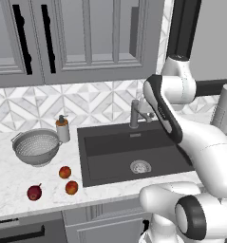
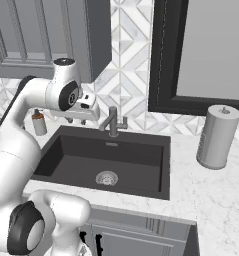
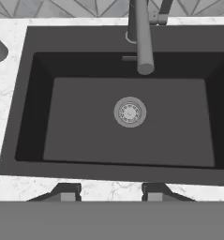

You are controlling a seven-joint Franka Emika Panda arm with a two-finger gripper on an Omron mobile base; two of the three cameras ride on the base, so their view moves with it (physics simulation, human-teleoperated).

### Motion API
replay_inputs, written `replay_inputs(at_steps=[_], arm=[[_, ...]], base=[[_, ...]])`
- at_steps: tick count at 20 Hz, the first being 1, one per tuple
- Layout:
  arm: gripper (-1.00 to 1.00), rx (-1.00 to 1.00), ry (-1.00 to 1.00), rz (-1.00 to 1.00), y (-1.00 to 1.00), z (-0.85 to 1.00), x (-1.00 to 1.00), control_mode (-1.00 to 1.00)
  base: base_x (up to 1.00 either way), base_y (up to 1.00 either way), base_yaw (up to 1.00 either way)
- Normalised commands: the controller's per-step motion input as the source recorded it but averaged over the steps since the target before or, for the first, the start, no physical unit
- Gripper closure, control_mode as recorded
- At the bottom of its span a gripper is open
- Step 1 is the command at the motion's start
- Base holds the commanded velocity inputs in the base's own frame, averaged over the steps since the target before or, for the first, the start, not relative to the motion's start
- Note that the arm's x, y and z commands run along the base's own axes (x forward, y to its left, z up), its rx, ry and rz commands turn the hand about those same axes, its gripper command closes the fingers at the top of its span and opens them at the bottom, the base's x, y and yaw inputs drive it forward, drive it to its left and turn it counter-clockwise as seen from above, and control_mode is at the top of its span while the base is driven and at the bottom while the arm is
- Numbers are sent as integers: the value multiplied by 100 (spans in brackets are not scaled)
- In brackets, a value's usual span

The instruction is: Put the colander in the sink, put the pear, apple, apple in the colander, and turn on the sink faucet and pour water over the colander.

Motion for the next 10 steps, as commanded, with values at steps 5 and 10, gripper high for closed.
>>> replay_inputs(at_steps=[5, 10], arm=[[-100, 0, 0, 0, 10, -11, -36, -100], [-100, 0, -3, -4, 57, -8, -55, -100]], base=[[0, 0, 0], [0, 0, 0]])
